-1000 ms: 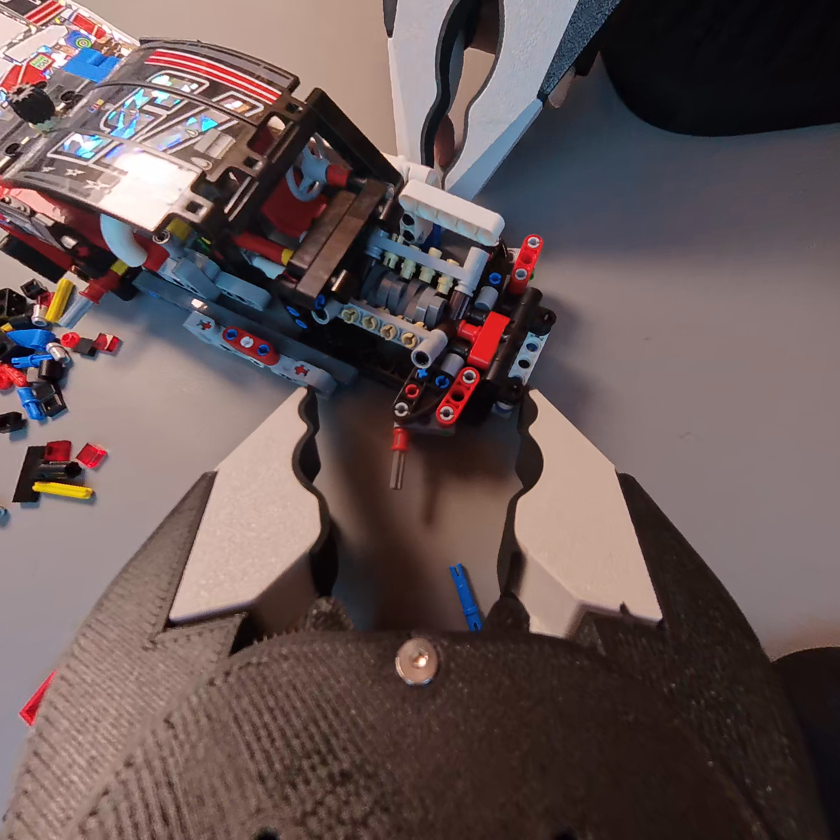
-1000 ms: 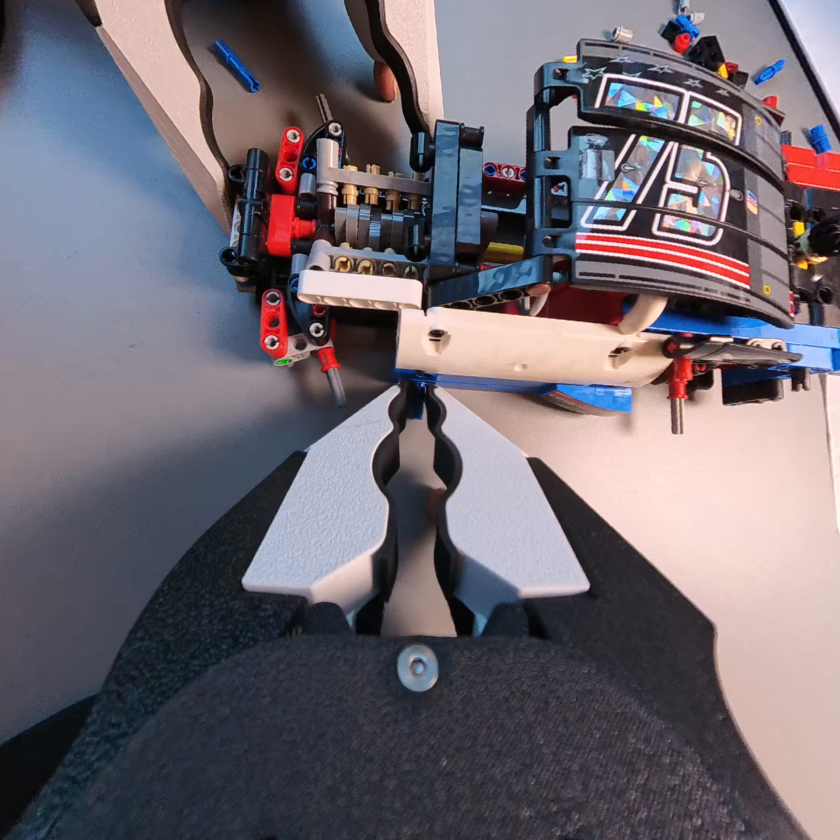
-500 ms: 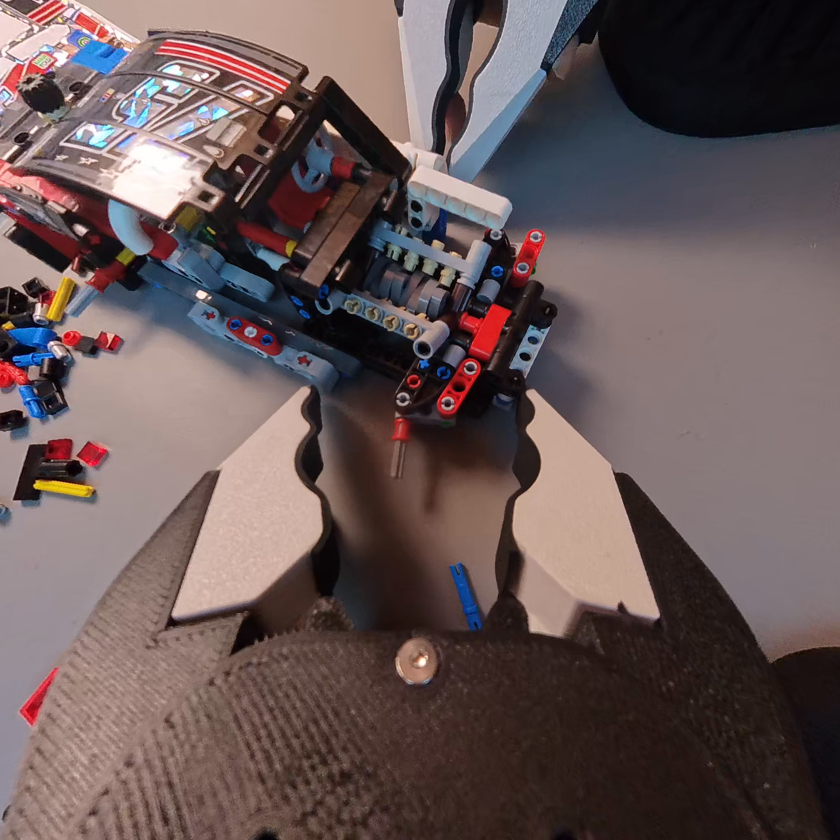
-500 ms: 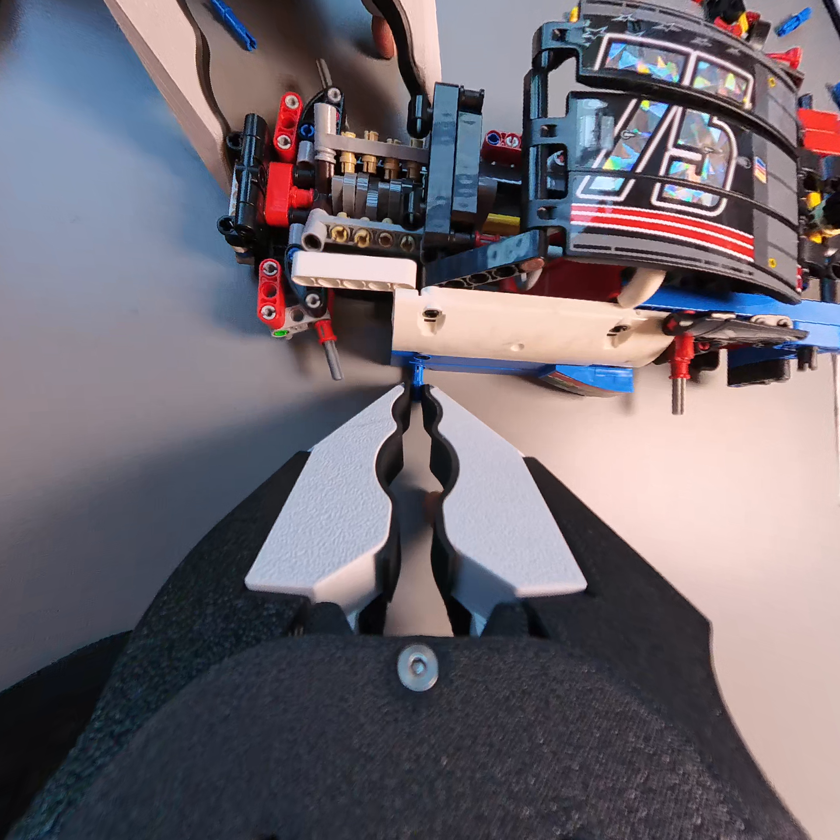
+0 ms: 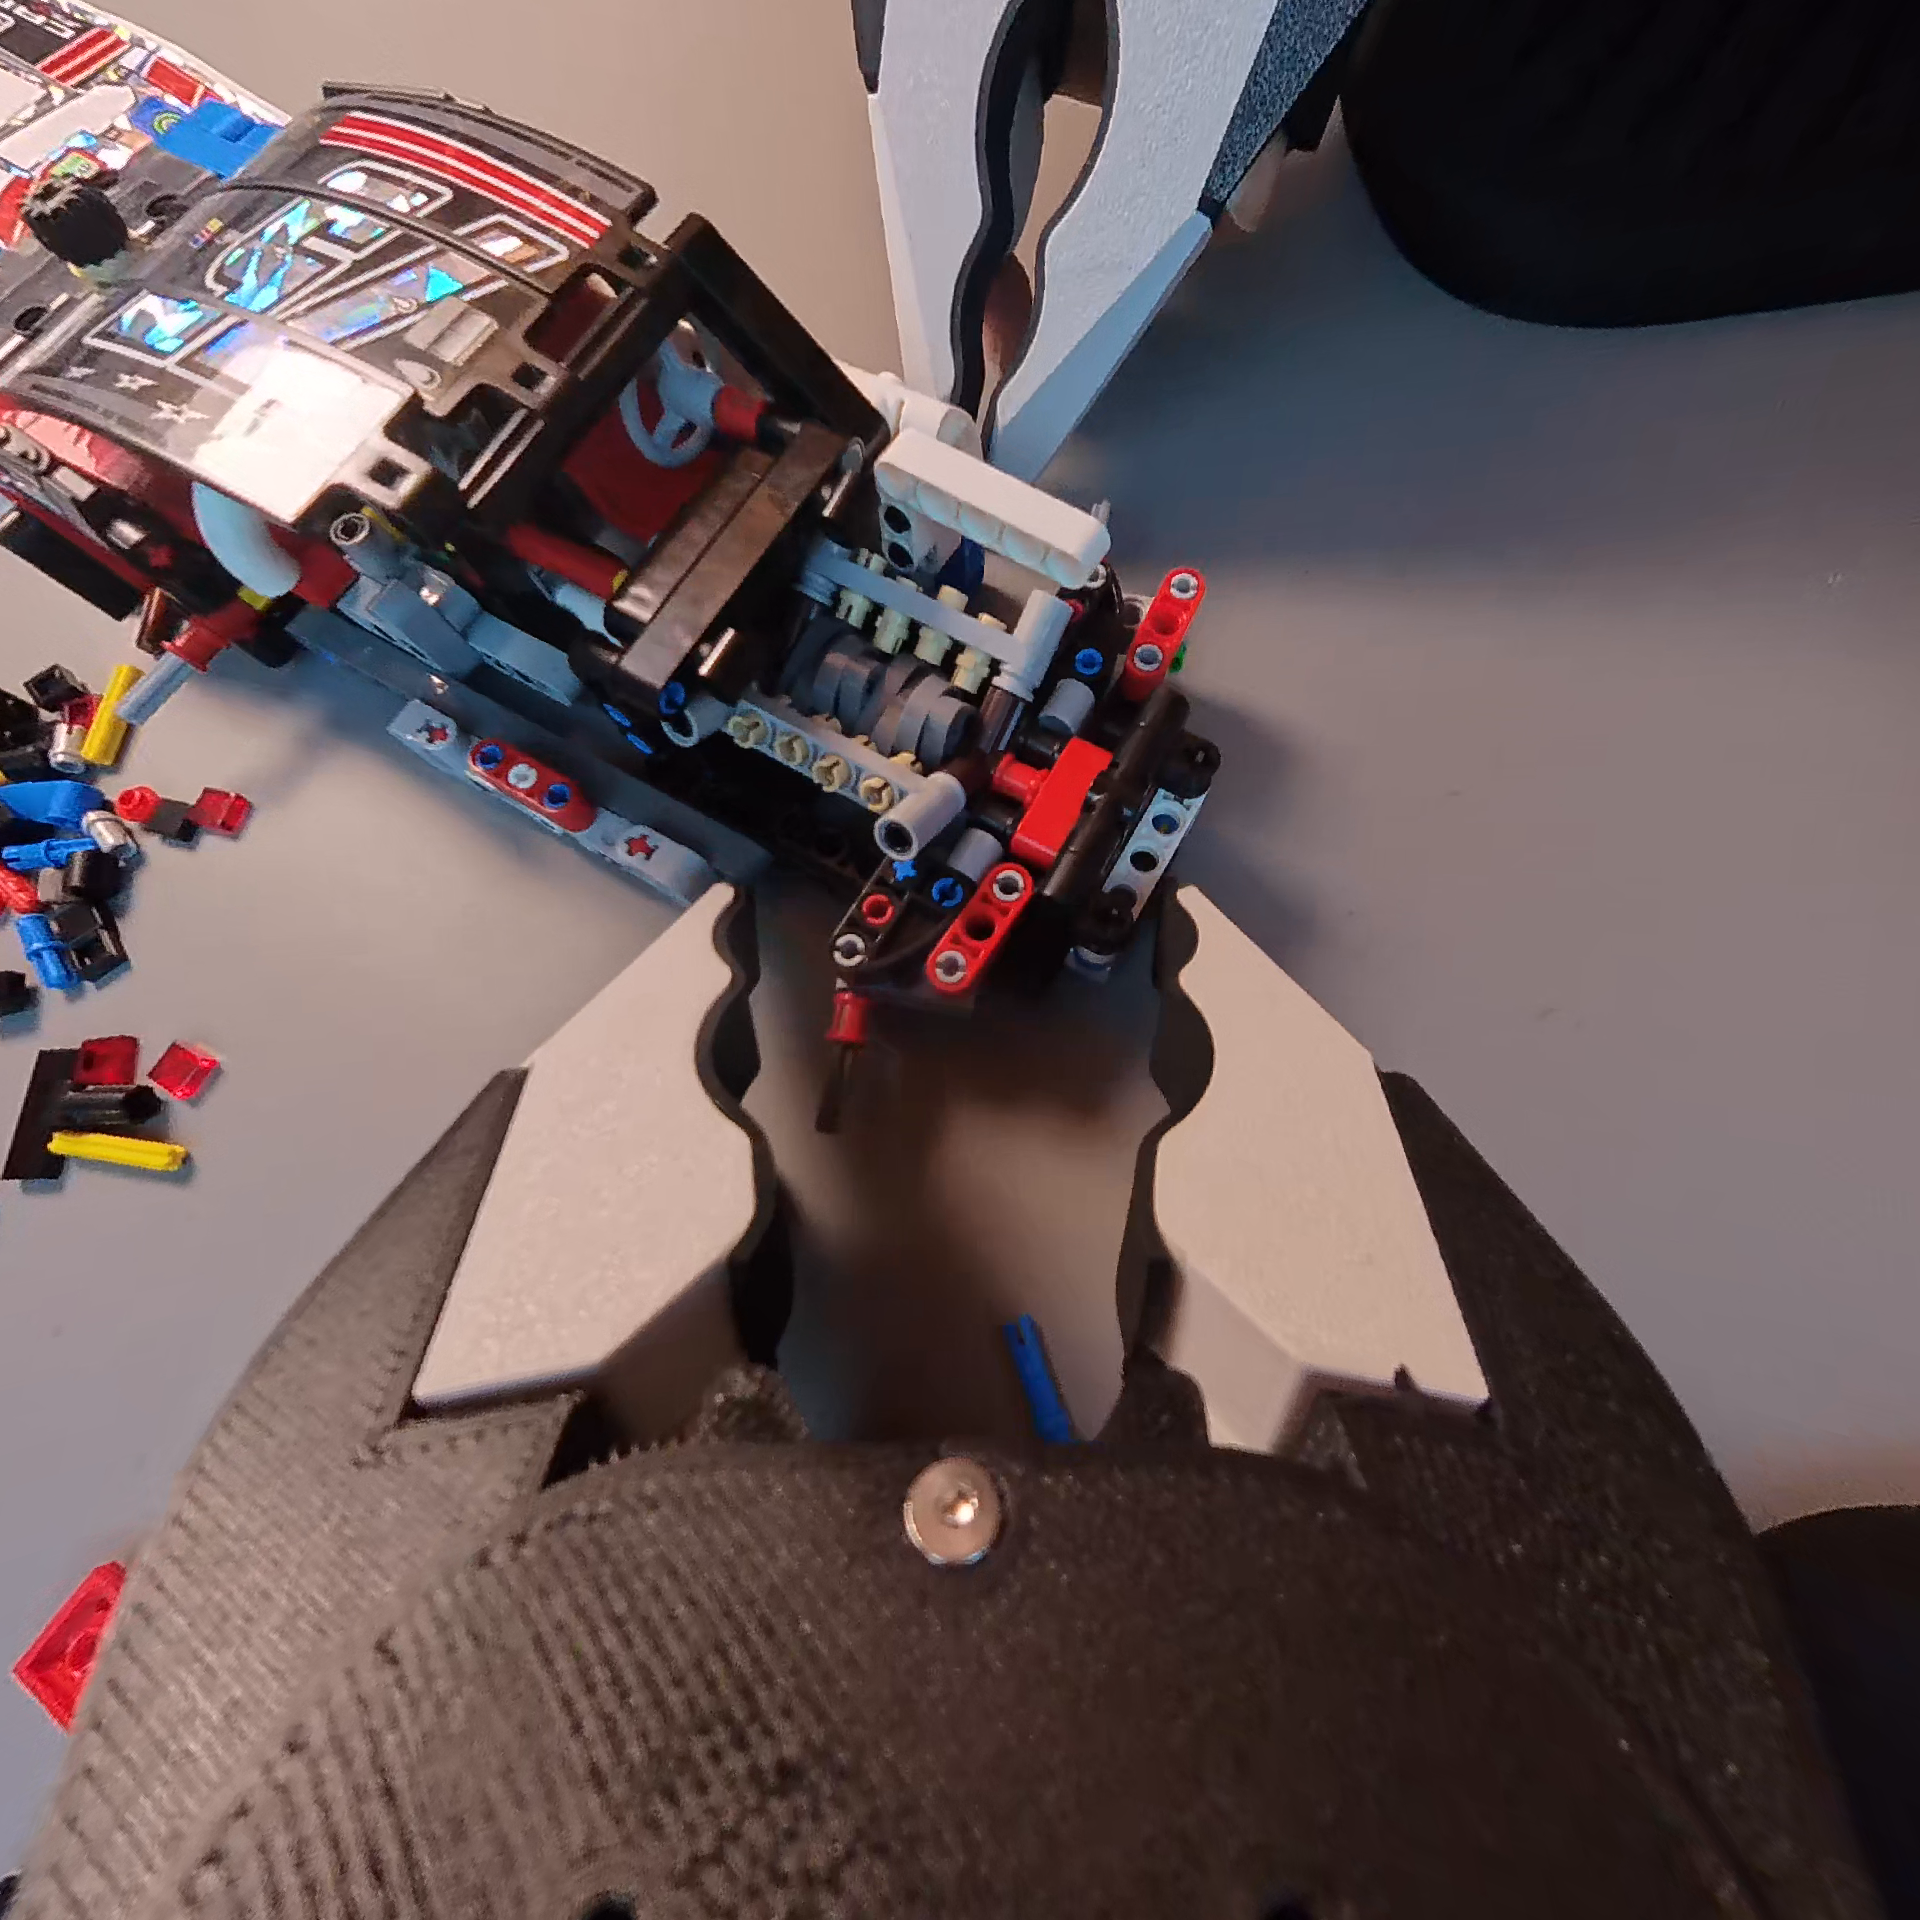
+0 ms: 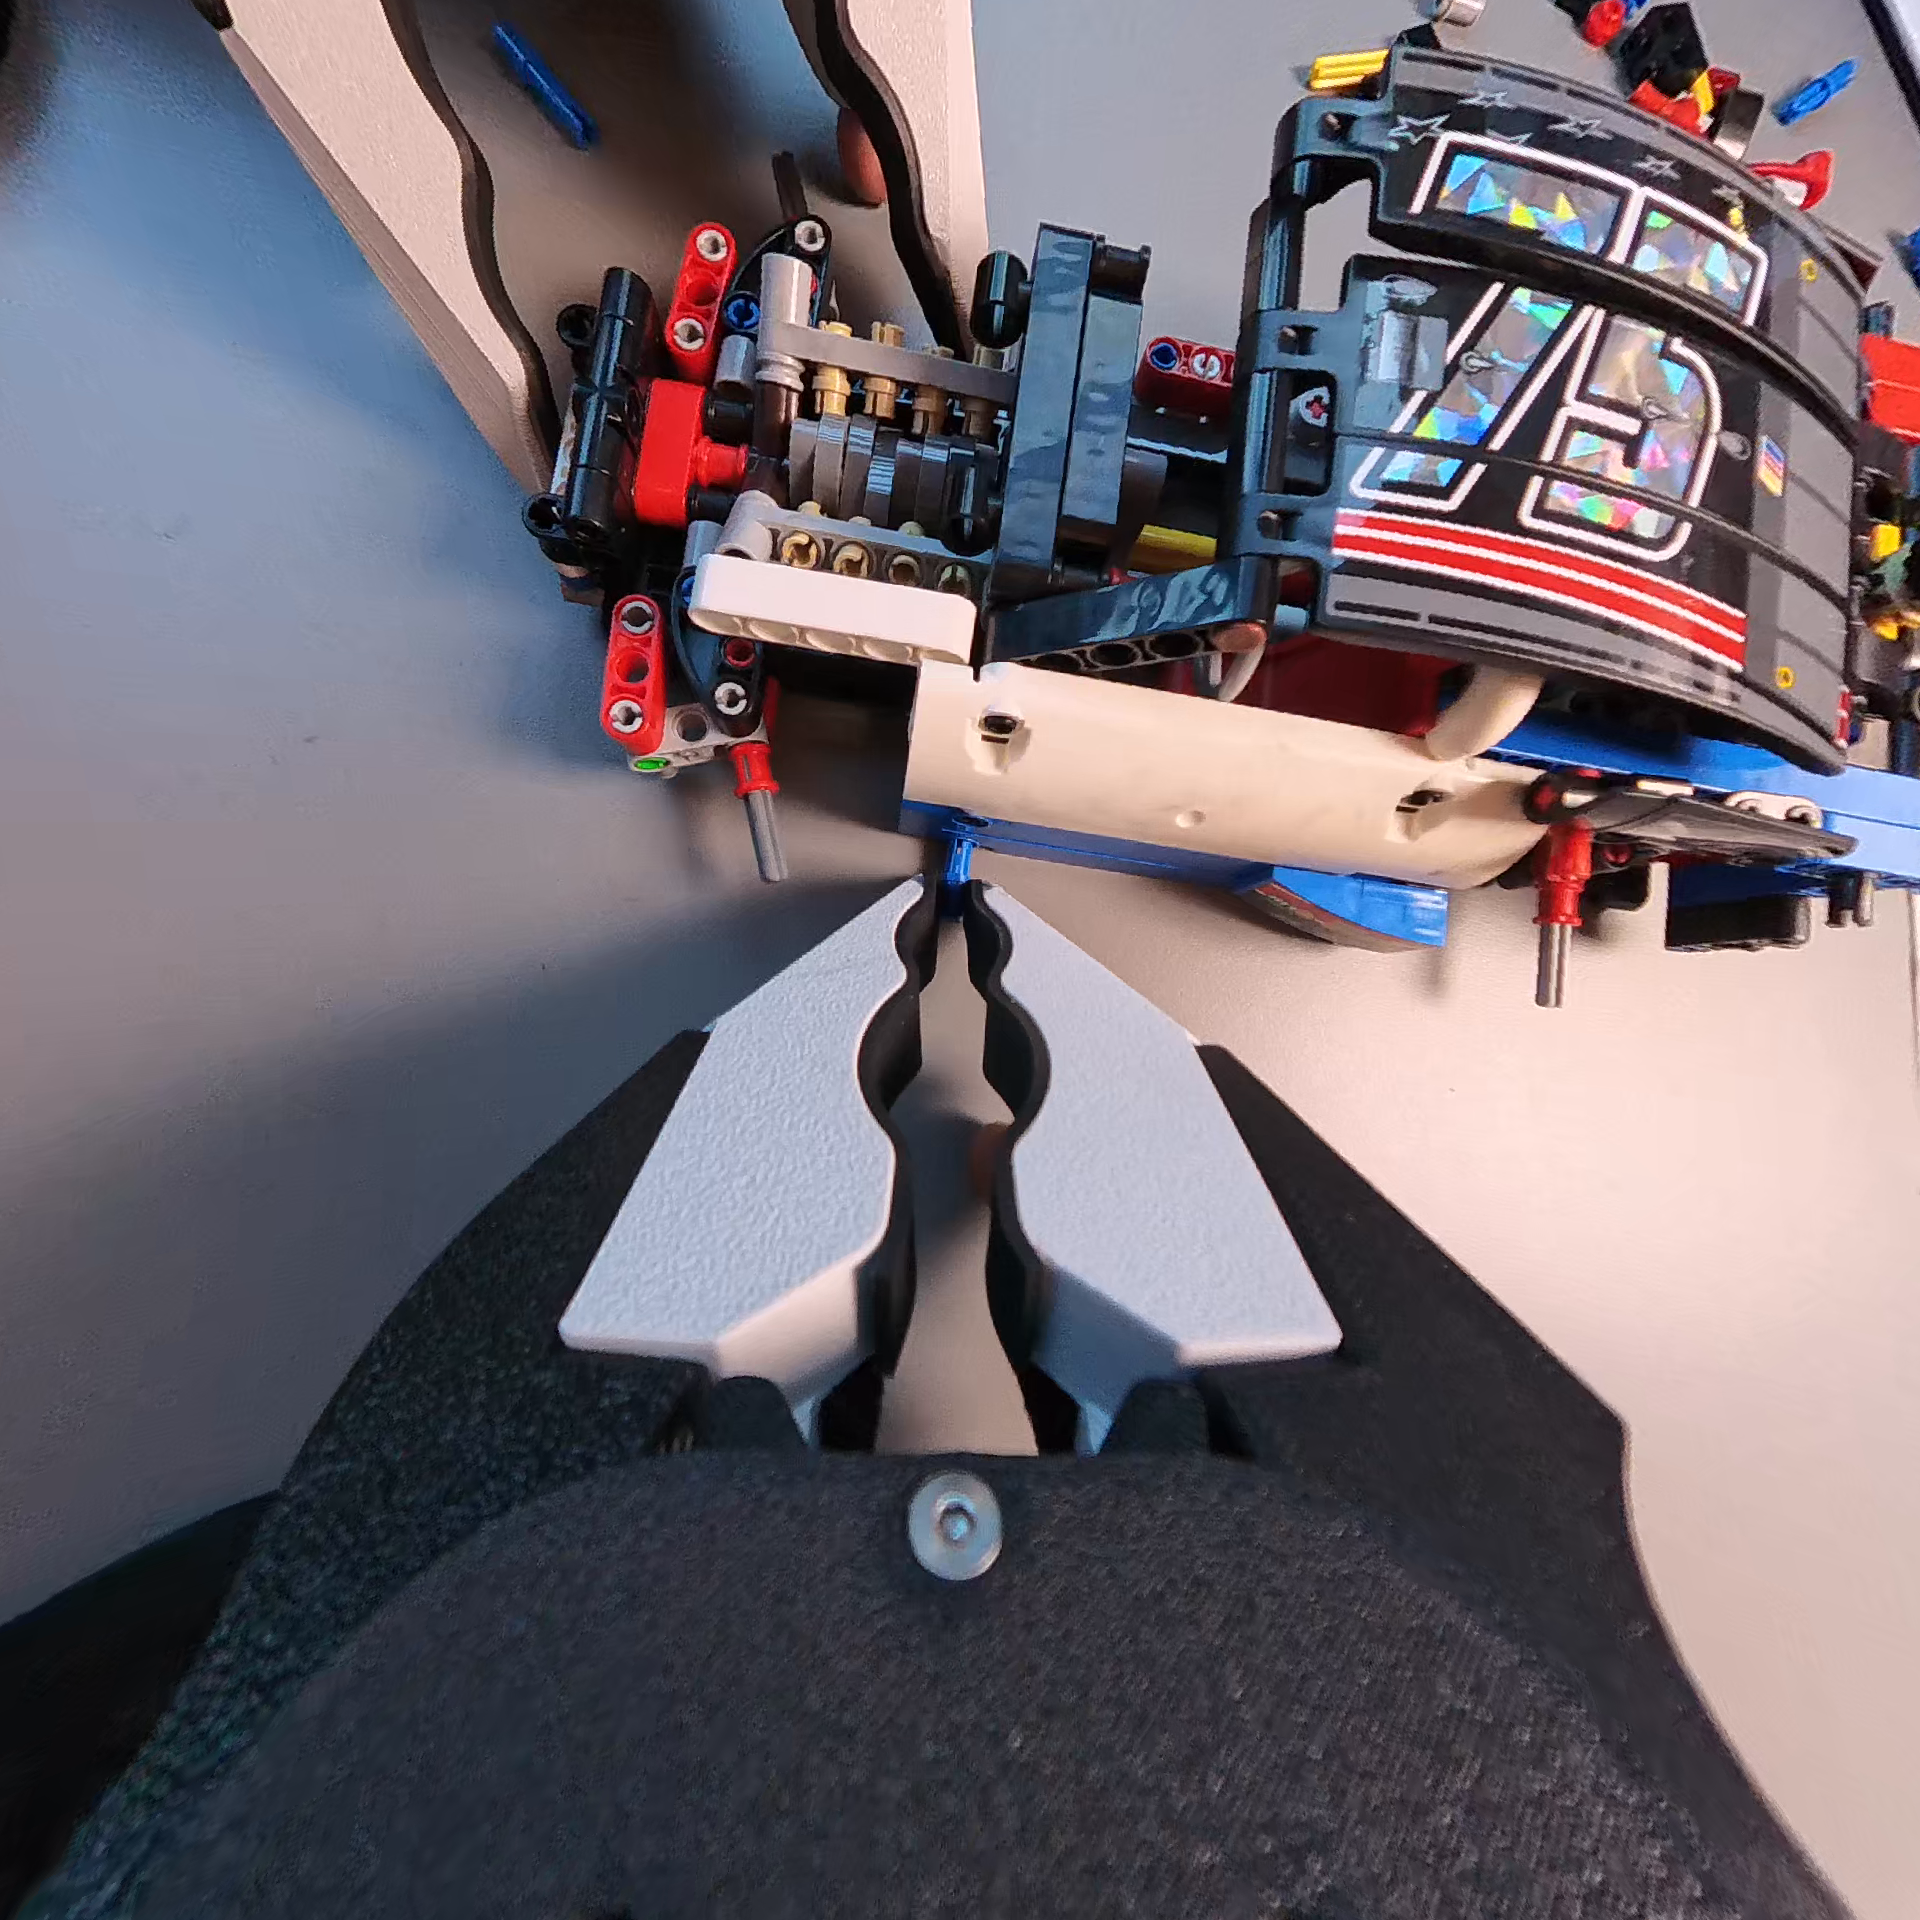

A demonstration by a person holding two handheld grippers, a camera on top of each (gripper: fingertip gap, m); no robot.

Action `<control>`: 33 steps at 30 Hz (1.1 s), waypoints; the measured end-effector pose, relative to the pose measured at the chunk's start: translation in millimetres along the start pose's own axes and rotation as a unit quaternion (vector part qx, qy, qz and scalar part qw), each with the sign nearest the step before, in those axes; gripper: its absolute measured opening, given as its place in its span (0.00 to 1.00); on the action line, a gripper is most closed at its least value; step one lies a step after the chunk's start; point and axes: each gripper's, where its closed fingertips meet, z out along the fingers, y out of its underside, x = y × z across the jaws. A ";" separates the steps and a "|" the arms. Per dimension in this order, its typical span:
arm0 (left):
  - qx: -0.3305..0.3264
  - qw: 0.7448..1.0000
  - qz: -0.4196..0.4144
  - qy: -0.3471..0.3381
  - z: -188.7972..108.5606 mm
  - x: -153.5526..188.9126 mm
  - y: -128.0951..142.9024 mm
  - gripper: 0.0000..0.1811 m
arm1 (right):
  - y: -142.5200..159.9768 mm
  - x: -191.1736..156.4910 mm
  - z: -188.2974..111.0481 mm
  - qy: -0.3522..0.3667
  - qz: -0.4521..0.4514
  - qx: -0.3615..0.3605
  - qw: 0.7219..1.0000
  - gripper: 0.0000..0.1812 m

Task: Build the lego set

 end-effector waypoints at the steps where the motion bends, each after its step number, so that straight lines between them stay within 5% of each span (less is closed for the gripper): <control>1: 0.000 1.000 0.000 0.000 0.0 0.0 0.0 0.42 | 0.0 0.1 -0.1 0.002 0.001 0.001 1.000 0.02; 13: 0.002 0.998 0.019 -0.063 -13.9 -6.2 1.0 0.43 | -8.8 9.6 -20.6 0.061 -0.037 0.064 0.995 0.10; 19: 0.009 0.992 0.051 -0.118 -13.4 -0.8 -1.8 0.41 | -6.6 62.5 -39.5 0.137 -0.159 0.027 0.977 0.22; 25: 0.010 0.996 0.016 -0.089 -6.2 -0.3 -2.1 0.36 | 7.2 131.8 -33.3 0.101 -0.152 0.007 0.983 0.34; 30: 0.011 0.995 0.016 -0.102 -9.0 -4.5 -0.4 0.36 | 23.5 129.5 -7.7 -0.023 -0.049 -0.025 0.998 0.24; 33: 0.011 0.995 0.016 -0.103 -9.0 -4.9 -0.3 0.36 | 15.9 116.9 3.0 -0.038 -0.047 0.007 0.998 0.06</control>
